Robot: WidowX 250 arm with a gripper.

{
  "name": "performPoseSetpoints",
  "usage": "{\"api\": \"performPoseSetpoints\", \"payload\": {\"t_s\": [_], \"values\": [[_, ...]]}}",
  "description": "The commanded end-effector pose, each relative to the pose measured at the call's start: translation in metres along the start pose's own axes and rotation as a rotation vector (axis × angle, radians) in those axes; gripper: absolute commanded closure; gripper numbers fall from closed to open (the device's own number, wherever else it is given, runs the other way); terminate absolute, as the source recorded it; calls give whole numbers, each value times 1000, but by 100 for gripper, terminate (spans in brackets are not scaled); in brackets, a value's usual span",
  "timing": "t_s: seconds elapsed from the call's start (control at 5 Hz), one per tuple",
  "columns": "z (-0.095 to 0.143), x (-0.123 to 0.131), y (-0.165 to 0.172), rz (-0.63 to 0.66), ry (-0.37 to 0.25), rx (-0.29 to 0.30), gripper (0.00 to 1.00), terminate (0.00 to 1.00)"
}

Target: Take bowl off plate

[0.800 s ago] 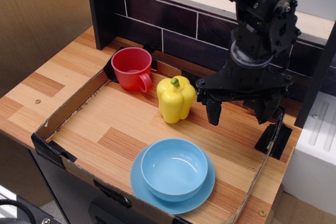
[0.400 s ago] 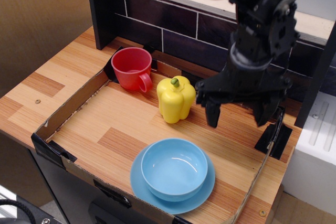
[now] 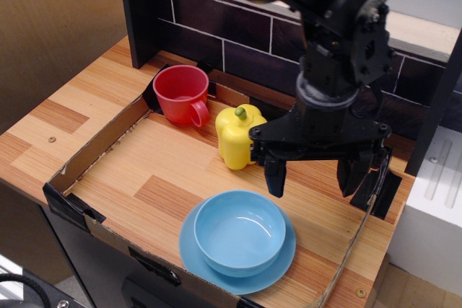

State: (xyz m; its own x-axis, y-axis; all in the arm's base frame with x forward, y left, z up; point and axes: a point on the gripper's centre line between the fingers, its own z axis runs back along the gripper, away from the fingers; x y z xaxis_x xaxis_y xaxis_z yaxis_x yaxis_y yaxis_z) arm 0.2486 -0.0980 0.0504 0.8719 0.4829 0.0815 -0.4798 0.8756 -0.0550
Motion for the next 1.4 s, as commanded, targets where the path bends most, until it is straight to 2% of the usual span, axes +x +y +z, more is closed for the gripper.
{"api": "performPoseSetpoints", "payload": {"t_s": [0.0, 0.2, 0.4, 0.6, 0.8, 1.0, 1.2], "values": [[13, -23, 18, -108, -18, 7, 0, 0], [5, -28, 23, -151, -46, 17, 0, 0], [-3, -25, 24, -121, -52, 14, 0, 0], [-17, -28, 24, -177, -56, 6, 0, 0], [-27, -31, 23, -211, -62, 23, 0, 0], [-29, -32, 22, -211, -56, 9, 100, 0], [-25, -29, 22, -209, -48, -10, 100, 0]]}}
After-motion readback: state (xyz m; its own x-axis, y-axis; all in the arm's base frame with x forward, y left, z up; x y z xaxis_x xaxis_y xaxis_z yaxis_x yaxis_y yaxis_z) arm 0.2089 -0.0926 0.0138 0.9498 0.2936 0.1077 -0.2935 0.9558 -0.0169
